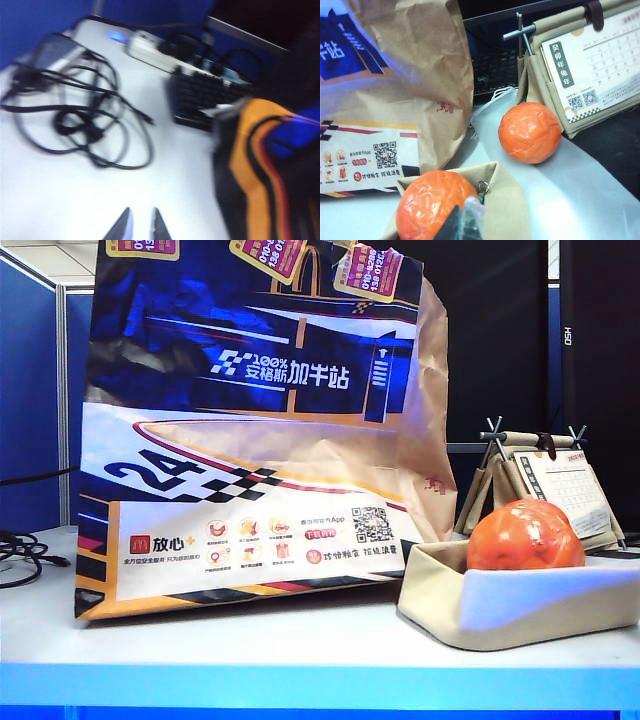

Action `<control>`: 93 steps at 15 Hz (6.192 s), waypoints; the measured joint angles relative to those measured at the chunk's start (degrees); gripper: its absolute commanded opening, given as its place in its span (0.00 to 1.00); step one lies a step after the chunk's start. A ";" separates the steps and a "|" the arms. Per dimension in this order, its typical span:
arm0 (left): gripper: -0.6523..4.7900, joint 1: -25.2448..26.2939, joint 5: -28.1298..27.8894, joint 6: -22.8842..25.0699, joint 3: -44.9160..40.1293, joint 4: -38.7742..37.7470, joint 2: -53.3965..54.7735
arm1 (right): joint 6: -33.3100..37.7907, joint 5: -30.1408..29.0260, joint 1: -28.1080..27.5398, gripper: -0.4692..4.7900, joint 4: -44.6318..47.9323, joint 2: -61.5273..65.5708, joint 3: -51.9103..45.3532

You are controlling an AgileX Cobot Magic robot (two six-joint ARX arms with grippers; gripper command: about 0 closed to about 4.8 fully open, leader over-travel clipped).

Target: Open the paper bag and put two oranges into the paper bag.

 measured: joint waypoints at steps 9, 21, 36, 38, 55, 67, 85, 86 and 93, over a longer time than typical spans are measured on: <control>0.48 -0.07 14.56 -2.75 4.44 -2.56 0.04 | 10.62 -9.55 0.00 0.27 2.86 0.00 0.44; 1.00 -1.46 35.63 -2.86 64.87 -17.81 60.76 | 9.77 -10.29 -0.04 1.00 6.14 0.90 24.92; 0.14 -13.53 56.22 -1.14 76.32 -17.16 75.82 | 11.10 -7.91 0.02 0.99 -2.32 1.14 24.85; 0.11 -13.53 59.67 -2.64 76.32 -15.58 75.82 | 11.10 -7.02 0.02 0.99 -5.88 2.29 24.81; 0.11 -13.53 57.51 14.78 81.18 -33.66 75.80 | 11.58 1.75 18.99 0.99 -8.41 26.27 16.31; 0.11 -13.53 57.37 15.34 81.18 -34.32 75.80 | 9.29 6.69 21.51 1.00 15.98 59.06 16.33; 0.11 -13.49 50.69 20.68 81.22 -41.72 75.80 | 9.35 2.73 21.51 0.66 31.69 80.30 21.40; 0.11 -13.49 50.69 20.68 81.22 -41.70 75.80 | 9.35 2.64 21.51 0.57 31.67 80.37 21.40; 0.11 -13.49 50.27 20.68 82.68 -41.40 75.82 | 9.51 1.11 21.51 0.09 29.99 80.43 22.43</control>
